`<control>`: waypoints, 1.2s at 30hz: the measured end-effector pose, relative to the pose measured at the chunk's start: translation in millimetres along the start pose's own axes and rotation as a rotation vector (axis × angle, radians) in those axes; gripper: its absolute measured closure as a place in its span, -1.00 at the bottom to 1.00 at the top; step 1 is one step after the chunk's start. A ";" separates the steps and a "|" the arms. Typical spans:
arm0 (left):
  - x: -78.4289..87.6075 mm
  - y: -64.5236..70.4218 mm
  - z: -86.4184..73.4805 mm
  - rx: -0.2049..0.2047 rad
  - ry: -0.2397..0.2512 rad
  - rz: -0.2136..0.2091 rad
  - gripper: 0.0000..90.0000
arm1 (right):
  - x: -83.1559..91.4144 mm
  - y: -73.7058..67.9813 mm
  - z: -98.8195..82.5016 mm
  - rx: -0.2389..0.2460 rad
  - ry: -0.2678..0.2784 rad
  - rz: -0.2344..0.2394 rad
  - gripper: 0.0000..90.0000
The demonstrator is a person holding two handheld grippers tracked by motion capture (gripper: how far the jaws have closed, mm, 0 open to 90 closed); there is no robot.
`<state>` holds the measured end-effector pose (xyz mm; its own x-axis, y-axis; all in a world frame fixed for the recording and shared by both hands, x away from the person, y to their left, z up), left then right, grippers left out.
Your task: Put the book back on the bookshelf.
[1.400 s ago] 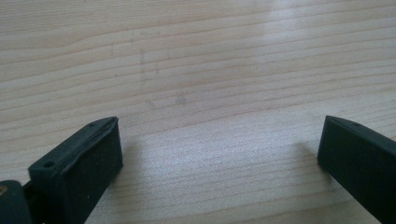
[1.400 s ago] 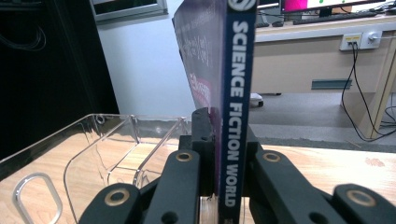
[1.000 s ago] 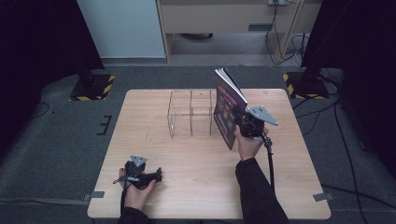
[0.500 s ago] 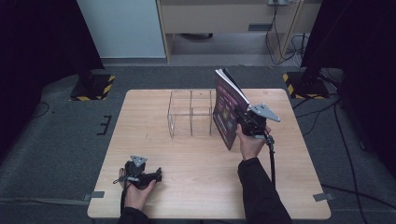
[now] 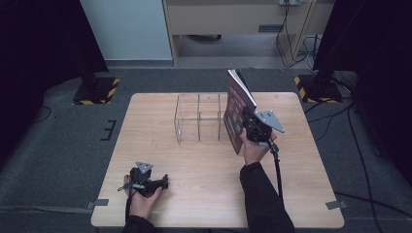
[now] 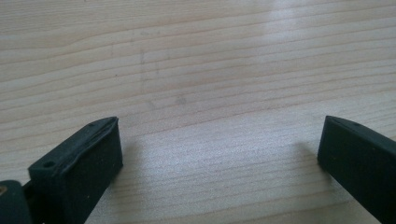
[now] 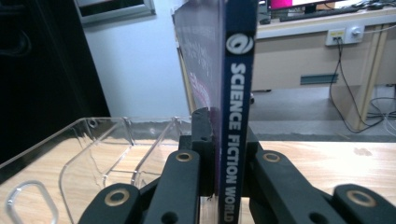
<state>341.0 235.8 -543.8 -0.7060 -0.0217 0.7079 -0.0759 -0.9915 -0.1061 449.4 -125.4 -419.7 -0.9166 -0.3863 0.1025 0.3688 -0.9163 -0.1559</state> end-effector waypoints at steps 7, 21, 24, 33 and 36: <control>0.0 0.0 0.0 0.000 0.000 0.000 -1.00 | 2.1 2.1 5.8 -0.015 -0.038 0.033 0.61; 0.0 0.0 0.0 0.000 0.000 0.000 -1.00 | 7.7 1.9 6.2 0.035 -0.091 0.053 0.25; 0.0 0.0 0.0 0.000 0.000 0.000 -1.00 | 10.5 3.5 8.5 0.036 -0.102 0.063 0.12; 0.0 0.0 0.0 0.000 0.000 0.000 -1.00 | 29.3 14.1 12.4 -0.008 -0.163 0.187 -0.51; 0.0 0.0 0.0 0.000 0.000 0.000 -1.00 | 39.4 18.3 7.3 0.010 -0.194 0.214 -0.61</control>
Point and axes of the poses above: each handheld gripper's, and its own axes: x roughly backward along the jaws, z roughly out of its top, y roughly to its right, the point moved 1 cm from there along -x, roughly forward along the jaws, and after that the axes turned 8 degrees about z, right-handed, at the moved point
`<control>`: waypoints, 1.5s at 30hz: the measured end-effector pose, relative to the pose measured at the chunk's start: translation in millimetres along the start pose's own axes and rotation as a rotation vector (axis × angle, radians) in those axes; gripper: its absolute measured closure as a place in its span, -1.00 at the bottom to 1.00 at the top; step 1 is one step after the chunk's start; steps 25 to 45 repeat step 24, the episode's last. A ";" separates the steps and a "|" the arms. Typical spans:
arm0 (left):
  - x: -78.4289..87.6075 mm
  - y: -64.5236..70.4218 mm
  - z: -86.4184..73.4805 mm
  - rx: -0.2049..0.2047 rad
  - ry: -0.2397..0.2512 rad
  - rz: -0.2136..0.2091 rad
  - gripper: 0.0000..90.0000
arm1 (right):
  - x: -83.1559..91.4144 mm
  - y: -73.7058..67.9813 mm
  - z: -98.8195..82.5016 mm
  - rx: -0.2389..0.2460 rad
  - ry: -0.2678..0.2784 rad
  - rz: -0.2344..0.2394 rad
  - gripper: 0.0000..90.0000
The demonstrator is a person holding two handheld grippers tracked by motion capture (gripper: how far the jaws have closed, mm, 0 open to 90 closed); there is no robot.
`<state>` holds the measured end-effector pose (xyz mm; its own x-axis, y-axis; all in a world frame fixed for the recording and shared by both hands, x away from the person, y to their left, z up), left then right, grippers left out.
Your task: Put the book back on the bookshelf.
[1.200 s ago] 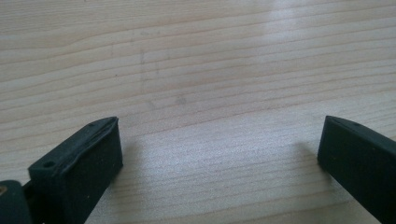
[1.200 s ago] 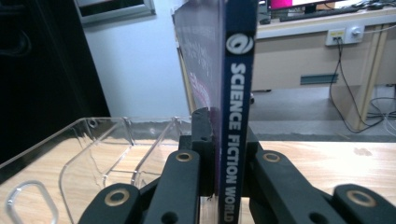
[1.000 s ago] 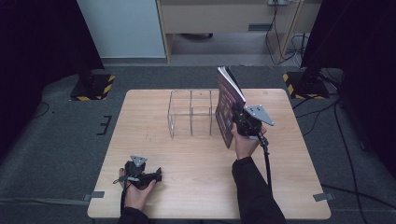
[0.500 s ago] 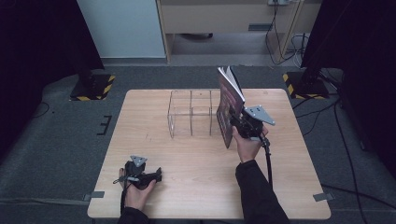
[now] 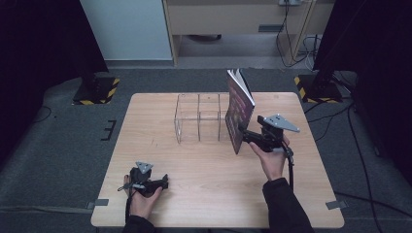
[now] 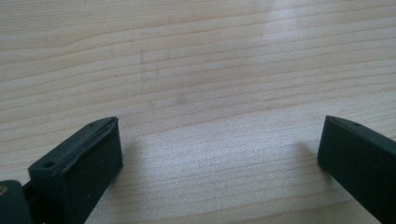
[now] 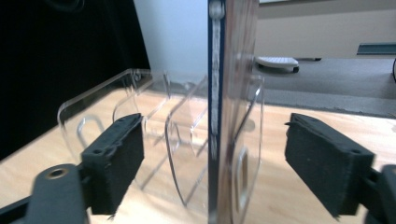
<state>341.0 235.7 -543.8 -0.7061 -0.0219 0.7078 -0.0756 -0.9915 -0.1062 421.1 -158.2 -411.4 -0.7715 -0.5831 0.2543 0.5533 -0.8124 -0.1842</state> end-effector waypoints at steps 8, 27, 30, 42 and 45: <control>-0.1 0.0 0.1 -0.001 0.000 0.000 -1.00 | 27.1 8.8 -20.8 0.040 -0.084 0.013 -0.69; -0.6 -0.4 0.6 -0.005 0.000 -0.004 -1.00 | 65.3 51.3 -106.5 -0.008 -0.281 -0.027 -0.77; -0.6 -0.4 0.6 -0.005 0.000 -0.004 -1.00 | 65.3 51.3 -106.5 -0.008 -0.281 -0.027 -0.77; -0.6 -0.4 0.6 -0.005 0.000 -0.004 -1.00 | 65.3 51.3 -106.5 -0.008 -0.281 -0.027 -0.77; -0.6 -0.4 0.6 -0.005 0.000 -0.004 -1.00 | 65.3 51.3 -106.5 -0.008 -0.281 -0.027 -0.77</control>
Point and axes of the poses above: each handheld gripper's, and its own axes: x roughly backward along the jaws, z roughly out of its top, y roughly to its right, the point moved 1 cm from there along -x, roughly forward along the jaws, and after that the axes turned 8 degrees about z, right-handed, at the moved point
